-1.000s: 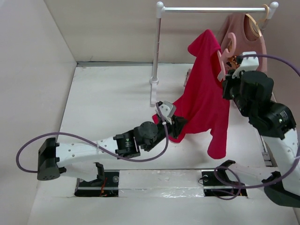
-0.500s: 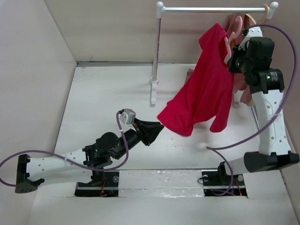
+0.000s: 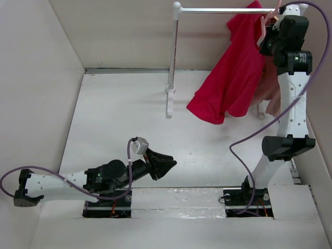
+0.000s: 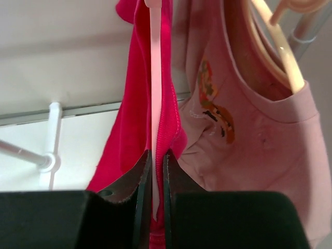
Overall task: Place the t-shirt on the hanger
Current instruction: Place the hanger at the clothesline, then reset both arms
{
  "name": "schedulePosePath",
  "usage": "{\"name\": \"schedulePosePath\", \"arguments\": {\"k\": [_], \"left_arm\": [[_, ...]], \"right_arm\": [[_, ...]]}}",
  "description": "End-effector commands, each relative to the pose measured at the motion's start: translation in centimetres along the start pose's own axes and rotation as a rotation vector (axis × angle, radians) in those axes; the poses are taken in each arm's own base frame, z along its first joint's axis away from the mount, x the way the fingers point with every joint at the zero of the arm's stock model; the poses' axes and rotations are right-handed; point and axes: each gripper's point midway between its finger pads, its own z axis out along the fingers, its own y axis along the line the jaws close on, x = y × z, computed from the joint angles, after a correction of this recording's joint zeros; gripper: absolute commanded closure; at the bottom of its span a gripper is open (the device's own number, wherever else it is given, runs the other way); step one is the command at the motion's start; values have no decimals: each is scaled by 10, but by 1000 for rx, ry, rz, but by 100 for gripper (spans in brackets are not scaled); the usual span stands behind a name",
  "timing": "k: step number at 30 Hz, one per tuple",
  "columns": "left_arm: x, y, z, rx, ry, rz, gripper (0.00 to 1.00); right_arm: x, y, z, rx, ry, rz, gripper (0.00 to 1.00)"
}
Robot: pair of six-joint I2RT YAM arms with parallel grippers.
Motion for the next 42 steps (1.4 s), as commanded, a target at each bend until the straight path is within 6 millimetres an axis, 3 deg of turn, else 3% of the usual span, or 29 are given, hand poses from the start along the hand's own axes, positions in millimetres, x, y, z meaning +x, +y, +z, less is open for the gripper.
{"name": "schedulePosePath", "arguments": {"k": [1,10,15,20,30,31,32,33,35,39,41,42], "left_arm": [[-3,7,-8,-32,-38,10,72],[2,20,-20,-74,-59,4,72],[0,23,-21,-90,-68,3,72],[-1,26,-22,-106,-70,0,72],[-4,38,-23,-170,-99,-7,71],[-3,39,-22,-176,-97,-3,70],[-4,39,-22,-181,-99,-5,69],[-4,41,-22,-191,-99,-5,66],[-6,43,-22,-207,-106,-10,62],[-8,46,-23,-234,-108,-20,56],[-9,47,-23,-244,-111,-26,53],[-12,46,-23,-250,-113,-35,51]], "right_arm": [[-35,-8,-4,-4,-114,17,100],[-35,-19,8,4,-125,26,100],[-11,-20,37,-22,-62,38,100],[4,-19,52,-22,-41,50,100],[24,-20,51,-23,-49,61,100],[27,-20,51,-23,-52,67,96],[21,-20,40,-26,-76,74,78],[30,-20,43,-23,-76,80,69],[26,-19,35,-30,-103,106,43],[2,-11,-5,-71,-193,171,20],[-4,-6,-21,-86,-223,192,16],[-10,-1,-39,-105,-256,217,10]]}}
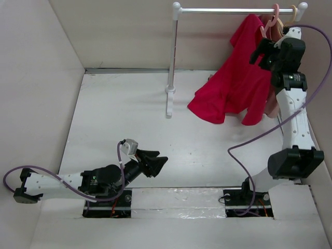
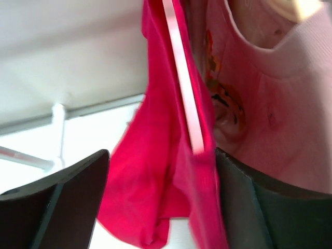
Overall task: Place the t-shirt on the hanger
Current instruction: Reset both arms
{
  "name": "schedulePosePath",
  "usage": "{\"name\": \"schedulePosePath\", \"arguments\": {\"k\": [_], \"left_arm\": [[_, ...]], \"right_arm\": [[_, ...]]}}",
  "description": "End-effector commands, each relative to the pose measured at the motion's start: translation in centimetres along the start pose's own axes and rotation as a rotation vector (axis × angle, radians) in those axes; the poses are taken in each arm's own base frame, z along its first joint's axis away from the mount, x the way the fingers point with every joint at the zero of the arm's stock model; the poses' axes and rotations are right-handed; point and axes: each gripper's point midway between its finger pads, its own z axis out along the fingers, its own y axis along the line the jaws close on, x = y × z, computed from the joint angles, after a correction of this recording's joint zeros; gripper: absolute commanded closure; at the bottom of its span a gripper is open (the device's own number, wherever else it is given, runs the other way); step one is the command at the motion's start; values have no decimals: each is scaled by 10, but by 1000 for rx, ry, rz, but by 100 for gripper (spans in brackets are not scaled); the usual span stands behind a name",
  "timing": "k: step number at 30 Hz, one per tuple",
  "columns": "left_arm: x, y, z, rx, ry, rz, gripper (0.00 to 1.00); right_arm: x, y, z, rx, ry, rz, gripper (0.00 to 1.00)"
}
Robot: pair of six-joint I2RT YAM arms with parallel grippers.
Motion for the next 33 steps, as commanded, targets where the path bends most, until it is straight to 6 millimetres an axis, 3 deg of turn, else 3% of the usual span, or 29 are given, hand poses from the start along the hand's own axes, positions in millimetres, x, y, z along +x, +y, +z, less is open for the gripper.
{"name": "schedulePosePath", "arguments": {"k": [1,4,5,7,8,11,12,14,15,19,21,22,23,26,29,33], "left_arm": [[-14,-2,1,-31,-32,-43,49],[-18,-4,2,-43,-30,-52,46],[-20,-5,3,-43,-30,-54,44],[-25,-11,4,-41,-28,-50,41],[-28,-13,5,-40,-30,-44,39],[-37,-24,9,-25,-28,-38,24],[-37,-26,10,-25,-19,-22,15],[-44,-31,14,-46,-19,-29,12],[-44,-32,15,-52,-12,-27,10],[-64,-39,13,-49,-36,-42,9],[-72,-37,11,-60,-56,-34,7],[-83,-36,8,-59,-80,-34,7],[-88,-34,6,-69,-88,-26,4],[-118,-34,-7,-60,-134,-16,1],[-138,-35,-18,-28,-162,-24,1],[-140,-35,-23,-18,-149,-38,1]], "right_arm": [[-67,26,-62,-93,-245,78,9],[-72,39,-93,-145,-311,118,9],[-66,42,-115,-167,-332,126,9],[-66,45,-139,-193,-380,145,10],[-57,50,-164,-234,-398,139,0],[-51,64,-205,-335,-452,135,0],[-48,67,-233,-380,-490,131,0],[-42,77,-265,-466,-502,122,0],[-38,78,-297,-501,-527,118,0],[-23,65,-371,-528,-610,96,0],[-12,48,-386,-466,-616,101,0],[-8,40,-406,-449,-656,107,0],[-4,29,-414,-402,-661,112,0],[-2,16,-441,-368,-718,122,0],[2,13,-449,-366,-726,114,0],[4,14,-451,-370,-712,98,0]]}}
